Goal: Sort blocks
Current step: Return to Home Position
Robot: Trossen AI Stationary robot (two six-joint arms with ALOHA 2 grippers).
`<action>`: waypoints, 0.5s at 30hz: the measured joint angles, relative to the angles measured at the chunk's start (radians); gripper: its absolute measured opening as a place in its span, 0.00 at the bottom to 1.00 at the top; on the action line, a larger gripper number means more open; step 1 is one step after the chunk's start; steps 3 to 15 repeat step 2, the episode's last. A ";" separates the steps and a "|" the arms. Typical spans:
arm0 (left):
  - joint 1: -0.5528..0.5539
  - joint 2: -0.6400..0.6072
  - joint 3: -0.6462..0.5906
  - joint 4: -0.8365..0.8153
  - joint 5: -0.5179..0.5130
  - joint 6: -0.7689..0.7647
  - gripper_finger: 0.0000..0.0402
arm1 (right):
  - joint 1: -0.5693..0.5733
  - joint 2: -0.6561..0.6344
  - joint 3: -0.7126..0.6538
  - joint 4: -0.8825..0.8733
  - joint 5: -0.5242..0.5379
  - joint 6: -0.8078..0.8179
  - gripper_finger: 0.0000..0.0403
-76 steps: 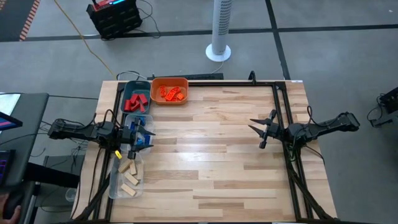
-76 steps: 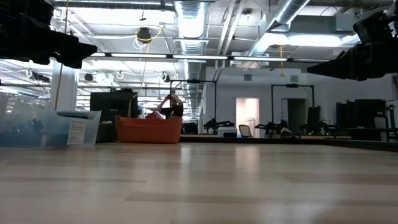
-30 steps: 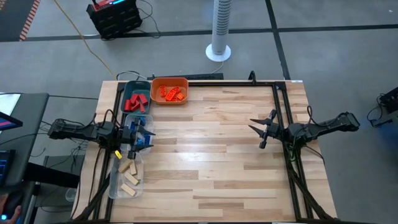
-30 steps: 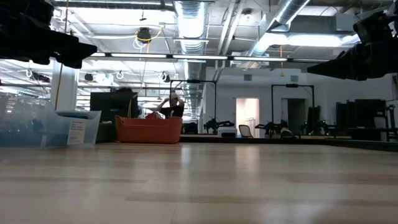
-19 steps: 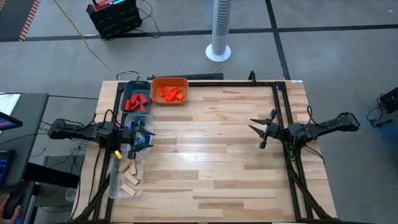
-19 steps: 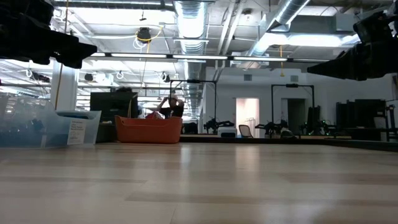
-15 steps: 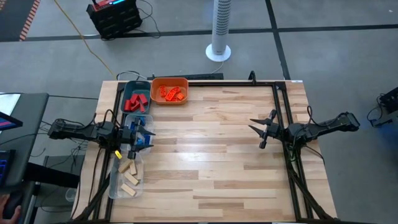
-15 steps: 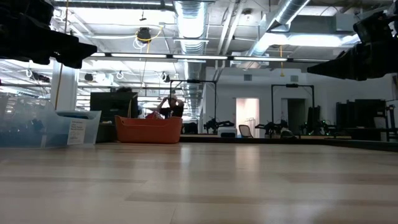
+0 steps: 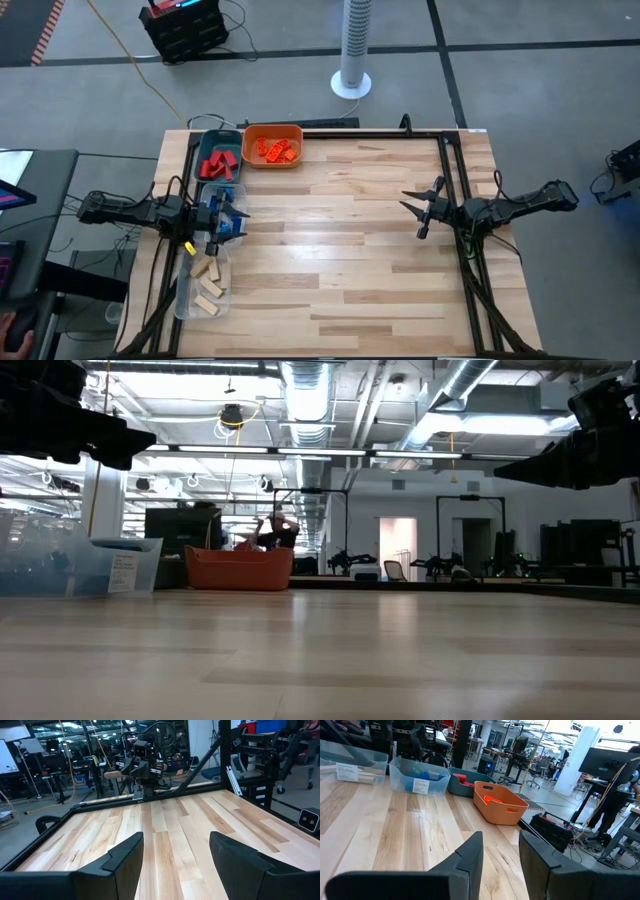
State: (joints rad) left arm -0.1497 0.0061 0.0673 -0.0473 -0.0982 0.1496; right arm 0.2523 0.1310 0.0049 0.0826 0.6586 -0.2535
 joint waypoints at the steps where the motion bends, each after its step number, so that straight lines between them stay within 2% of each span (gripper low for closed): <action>1: 0.000 0.000 0.000 0.000 0.000 0.000 0.55 | 0.000 0.000 0.000 0.000 0.000 0.000 0.32; 15: 0.000 0.000 0.000 0.000 0.000 0.000 0.55 | 0.000 0.000 0.000 0.000 0.000 0.000 0.32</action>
